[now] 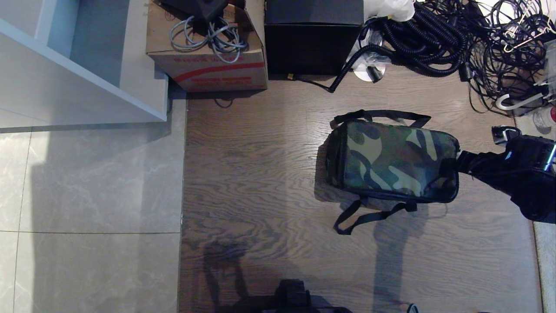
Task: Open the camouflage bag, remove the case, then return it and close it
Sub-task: Open the top of the storage box
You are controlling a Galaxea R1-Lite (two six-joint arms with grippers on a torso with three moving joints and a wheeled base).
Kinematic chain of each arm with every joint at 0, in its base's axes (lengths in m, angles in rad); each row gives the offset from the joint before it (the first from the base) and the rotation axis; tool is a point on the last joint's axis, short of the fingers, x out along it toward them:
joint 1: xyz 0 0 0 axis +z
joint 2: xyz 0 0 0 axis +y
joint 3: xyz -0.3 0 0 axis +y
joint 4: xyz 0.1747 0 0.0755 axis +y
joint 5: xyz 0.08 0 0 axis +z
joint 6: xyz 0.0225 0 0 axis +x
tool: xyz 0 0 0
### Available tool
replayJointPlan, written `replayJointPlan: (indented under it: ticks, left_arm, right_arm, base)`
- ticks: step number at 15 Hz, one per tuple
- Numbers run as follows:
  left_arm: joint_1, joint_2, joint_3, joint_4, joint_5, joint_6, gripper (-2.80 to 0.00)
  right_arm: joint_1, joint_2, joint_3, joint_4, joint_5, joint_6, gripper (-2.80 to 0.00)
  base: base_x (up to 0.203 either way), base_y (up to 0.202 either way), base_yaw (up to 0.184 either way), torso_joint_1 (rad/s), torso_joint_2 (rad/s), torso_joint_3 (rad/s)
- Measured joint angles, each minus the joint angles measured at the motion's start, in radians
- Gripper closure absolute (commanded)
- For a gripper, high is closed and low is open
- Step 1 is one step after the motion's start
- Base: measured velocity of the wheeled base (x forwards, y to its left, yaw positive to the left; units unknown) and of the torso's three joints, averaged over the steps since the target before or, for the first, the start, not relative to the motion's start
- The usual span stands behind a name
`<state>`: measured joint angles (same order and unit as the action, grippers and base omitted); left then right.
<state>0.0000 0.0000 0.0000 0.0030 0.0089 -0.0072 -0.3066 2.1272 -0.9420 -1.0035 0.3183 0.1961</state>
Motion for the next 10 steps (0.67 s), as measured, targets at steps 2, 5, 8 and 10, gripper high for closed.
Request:
replayJointPlan:
  ticks: [2,5,8,10]
  left_arm:
    - [0.0,0.0,0.0,0.0,0.0,0.0,0.0]
    - [0.0,0.0,0.0,0.0,0.0,0.0,0.0]
    - [0.0,0.0,0.0,0.0,0.0,0.0,0.0]
    - [0.0,0.0,0.0,0.0,0.0,0.0,0.0]
  right_arm:
    - [0.037,0.003,0.079,-0.001,-0.003,0.019,0.0]
    - [0.117,0.0,0.18,0.022,-0.011,0.148,0.0]
    - [0.221,-0.014,0.204,0.09,-0.128,0.28,0.0]
    - [0.26,-0.023,0.191,0.171,-0.217,0.314,0.0]
  base:
    - [0.0,0.0,0.0,0.0,0.0,0.0]
    - [0.0,0.0,0.0,0.0,0.0,0.0]
    - [0.0,0.0,0.0,0.0,0.0,0.0]
    - [0.0,0.0,0.0,0.0,0.0,0.0]
